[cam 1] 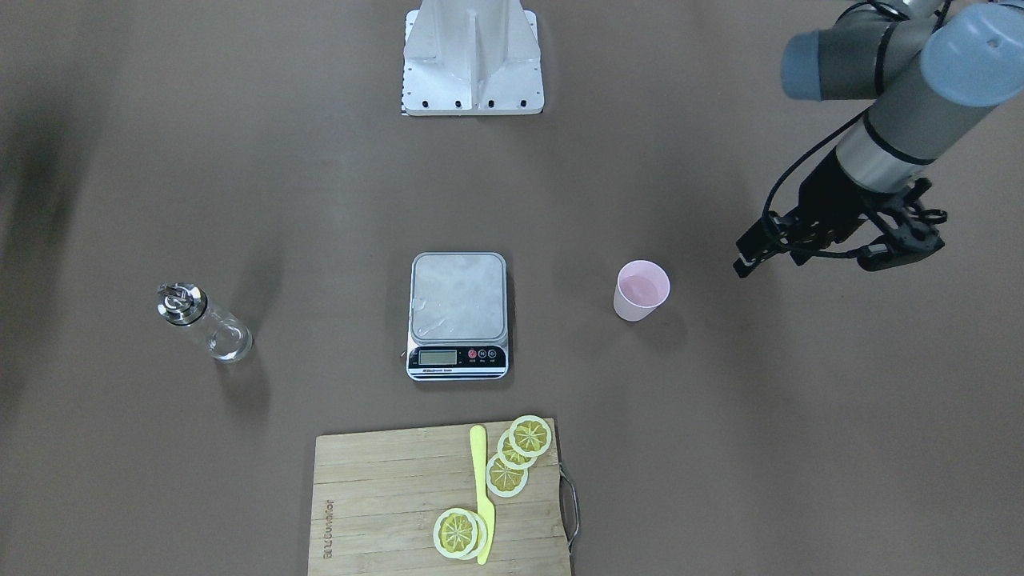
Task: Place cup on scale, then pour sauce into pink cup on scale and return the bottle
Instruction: 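Reach the left gripper to the pink cup and grasp it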
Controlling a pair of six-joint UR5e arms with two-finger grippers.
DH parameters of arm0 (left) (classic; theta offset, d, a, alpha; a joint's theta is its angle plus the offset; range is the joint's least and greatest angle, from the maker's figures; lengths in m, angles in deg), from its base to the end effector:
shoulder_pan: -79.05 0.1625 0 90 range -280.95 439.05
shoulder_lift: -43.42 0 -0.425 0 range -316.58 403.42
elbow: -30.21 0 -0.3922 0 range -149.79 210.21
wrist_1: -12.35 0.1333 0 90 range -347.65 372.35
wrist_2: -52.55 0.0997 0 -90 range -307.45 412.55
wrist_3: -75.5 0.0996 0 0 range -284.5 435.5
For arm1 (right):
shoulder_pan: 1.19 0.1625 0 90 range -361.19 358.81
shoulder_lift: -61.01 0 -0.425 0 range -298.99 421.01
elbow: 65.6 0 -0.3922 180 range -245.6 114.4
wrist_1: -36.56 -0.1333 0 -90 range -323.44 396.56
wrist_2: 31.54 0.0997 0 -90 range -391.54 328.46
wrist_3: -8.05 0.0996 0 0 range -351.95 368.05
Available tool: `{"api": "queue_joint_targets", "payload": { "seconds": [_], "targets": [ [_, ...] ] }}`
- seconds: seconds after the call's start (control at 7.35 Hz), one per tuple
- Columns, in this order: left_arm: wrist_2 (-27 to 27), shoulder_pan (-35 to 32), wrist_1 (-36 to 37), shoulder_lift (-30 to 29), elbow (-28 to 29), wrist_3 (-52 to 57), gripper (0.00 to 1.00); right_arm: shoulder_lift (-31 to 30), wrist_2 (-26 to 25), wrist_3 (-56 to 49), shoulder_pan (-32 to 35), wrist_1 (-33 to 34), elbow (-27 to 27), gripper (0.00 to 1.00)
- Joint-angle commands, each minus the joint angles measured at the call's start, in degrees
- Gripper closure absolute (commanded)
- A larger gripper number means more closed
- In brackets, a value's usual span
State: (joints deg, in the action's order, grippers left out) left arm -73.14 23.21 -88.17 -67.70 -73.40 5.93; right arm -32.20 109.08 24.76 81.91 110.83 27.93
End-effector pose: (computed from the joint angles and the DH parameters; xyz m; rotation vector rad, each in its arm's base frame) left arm 0.2764 -0.5413 0.3217 0.0076 0.9667 -0.3236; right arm -0.0020 -0.4850 0.6178 0.0765 -0.9119 0.0354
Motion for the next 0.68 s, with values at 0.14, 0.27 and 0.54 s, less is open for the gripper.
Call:
{"api": "queue_joint_targets", "payload": {
  "seconds": [0.14, 0.27, 0.54],
  "targets": [
    [7.04, 9.32, -4.84, -3.13, 4.72, -6.54, 0.02, 0.05, 0.63, -0.02, -0.57, -0.09, -0.28, 0.0],
    [7.83, 9.86, -5.82, -2.87, 5.69, -6.55, 0.02, 0.05, 0.54, 0.07, -0.57, -0.09, -0.37, 0.0],
    [8.1, 11.27, -9.07, -2.34, 7.36, -6.46, 0.02, 0.05, 0.63, 1.46, -0.57, -0.09, -0.1, 0.0]
  ]
}}
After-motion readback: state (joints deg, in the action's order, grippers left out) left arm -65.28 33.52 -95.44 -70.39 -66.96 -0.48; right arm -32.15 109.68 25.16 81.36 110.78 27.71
